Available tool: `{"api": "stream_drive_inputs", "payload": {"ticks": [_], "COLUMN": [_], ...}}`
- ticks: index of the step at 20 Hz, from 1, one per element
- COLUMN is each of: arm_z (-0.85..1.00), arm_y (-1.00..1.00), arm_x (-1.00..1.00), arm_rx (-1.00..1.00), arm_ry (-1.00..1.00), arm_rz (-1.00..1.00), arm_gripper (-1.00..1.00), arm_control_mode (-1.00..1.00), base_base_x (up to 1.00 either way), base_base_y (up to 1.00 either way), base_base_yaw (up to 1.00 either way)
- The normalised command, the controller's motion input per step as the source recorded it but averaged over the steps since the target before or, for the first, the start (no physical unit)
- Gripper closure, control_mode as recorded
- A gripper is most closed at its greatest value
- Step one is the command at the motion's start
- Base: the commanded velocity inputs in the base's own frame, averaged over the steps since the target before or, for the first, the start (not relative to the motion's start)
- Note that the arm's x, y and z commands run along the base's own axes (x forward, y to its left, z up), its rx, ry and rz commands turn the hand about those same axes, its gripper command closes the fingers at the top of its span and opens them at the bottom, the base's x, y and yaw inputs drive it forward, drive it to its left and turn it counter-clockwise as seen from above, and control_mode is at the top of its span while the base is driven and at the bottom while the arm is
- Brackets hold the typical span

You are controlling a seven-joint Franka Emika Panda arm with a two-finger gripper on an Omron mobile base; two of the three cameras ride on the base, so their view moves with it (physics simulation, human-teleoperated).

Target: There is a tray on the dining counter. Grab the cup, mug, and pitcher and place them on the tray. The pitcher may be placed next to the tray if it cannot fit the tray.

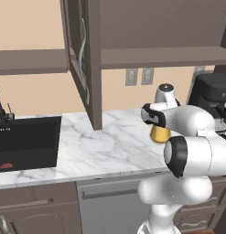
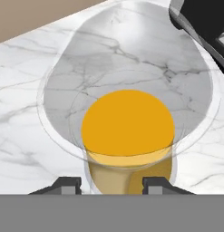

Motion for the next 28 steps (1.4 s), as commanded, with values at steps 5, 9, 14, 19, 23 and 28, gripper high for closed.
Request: {"api": "stream_drive_inputs", "payload": {"ticks": [5, 9, 14, 19, 23, 28], "arm_z": [0.00, 0.00, 0.00, 0.04, 0.11, 0.19], "arm_y": [-0.02, -0.23, -0.19, -0.22, -0.19, -0.04], "arm_x": [0.00, 0.00, -0.16, -0.34, -0.34, -0.20], "arm_rx": [0.00, 0.01, 0.00, 0.01, 0.02, 0.03], "arm_ry": [0.00, 0.00, 0.00, -0.03, -0.06, 0.00], "arm_rz": [0.00, 0.02, 0.15, 0.22, 0.23, 0.16], "arm_gripper": [1.00, 1.00, 1.00, 1.00, 1.00, 1.00], "arm_control_mode": [-1.00, -1.00, -1.00, -1.00, -1.00, -1.00], "base_base_x": [0.00, 0.00, 0.00, 0.00, 0.00, 0.00], "base_base_y": [0.00, 0.00, 0.00, 0.00, 0.00, 0.00], "base_base_yaw": [0.00, 0.00, 0.00, 0.00, 0.00, 0.00]}}
